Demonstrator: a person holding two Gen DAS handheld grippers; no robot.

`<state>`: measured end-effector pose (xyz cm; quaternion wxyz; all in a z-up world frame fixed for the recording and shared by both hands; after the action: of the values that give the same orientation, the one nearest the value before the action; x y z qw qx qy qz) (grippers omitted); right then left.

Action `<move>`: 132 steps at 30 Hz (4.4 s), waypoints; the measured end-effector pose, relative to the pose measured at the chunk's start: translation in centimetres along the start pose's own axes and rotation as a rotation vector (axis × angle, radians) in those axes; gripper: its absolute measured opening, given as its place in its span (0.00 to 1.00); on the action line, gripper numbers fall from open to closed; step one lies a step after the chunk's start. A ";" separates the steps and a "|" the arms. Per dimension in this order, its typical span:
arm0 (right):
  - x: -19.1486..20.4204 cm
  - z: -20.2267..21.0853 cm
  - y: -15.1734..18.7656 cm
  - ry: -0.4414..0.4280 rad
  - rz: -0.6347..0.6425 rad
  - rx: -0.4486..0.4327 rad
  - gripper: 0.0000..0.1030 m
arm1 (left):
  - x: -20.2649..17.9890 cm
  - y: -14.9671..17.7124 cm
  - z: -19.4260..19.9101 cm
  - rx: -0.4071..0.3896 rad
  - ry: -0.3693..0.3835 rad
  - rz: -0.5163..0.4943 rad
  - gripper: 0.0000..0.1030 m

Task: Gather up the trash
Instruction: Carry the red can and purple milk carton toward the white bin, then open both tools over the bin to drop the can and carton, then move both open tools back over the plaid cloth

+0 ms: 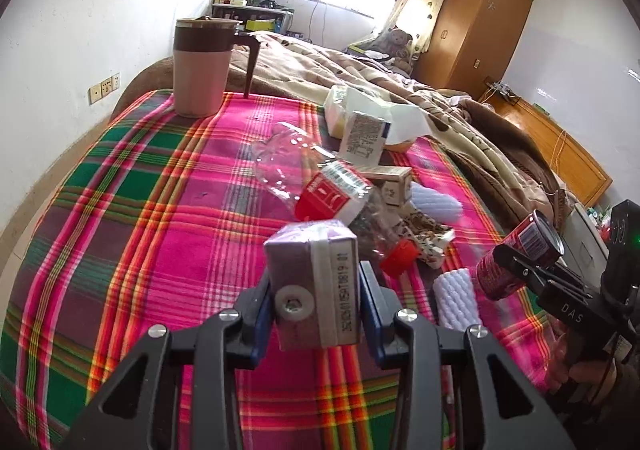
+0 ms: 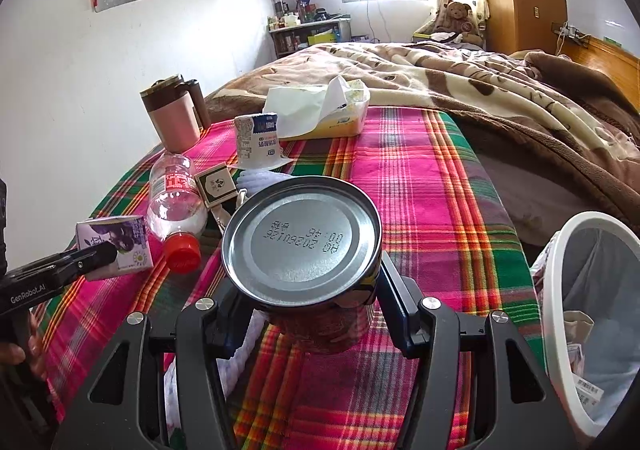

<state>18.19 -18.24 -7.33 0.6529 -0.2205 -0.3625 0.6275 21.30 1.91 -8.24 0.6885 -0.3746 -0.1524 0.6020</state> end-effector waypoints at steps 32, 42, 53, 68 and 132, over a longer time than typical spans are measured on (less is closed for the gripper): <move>-10.4 10.2 -0.7 0.128 -0.104 -0.145 0.56 | -18.2 -0.1 2.7 -0.068 0.141 -0.203 0.38; -15.7 11.9 0.1 0.209 -0.164 -0.150 0.56 | -26.1 0.8 0.8 -0.037 0.235 -0.274 0.38; -21.0 11.1 2.7 0.275 -0.222 -0.074 0.56 | -33.7 2.5 -1.9 0.017 0.334 -0.334 0.38; -25.4 11.3 4.9 0.338 -0.269 -0.013 0.56 | -39.4 5.9 -4.6 0.101 0.367 -0.402 0.39; -4.6 -0.9 -3.3 0.050 0.058 0.009 0.68 | 0.2 -5.8 -3.4 -0.020 -0.059 0.126 0.72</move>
<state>21.23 -23.00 -6.34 0.6443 -0.2436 -0.3367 0.6420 27.74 1.01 -6.58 0.6407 -0.3723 -0.1545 0.6535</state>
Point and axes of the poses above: each gripper's, at about its wrist camera, not at the fingertips, and z roughly against the way its jaws point, x to its left, y to its underside, the point moved 10 cm from there along -z, roughly the way its jaws point, and after that the axes turned 3 degrees about -y, right-handed, at the moved point
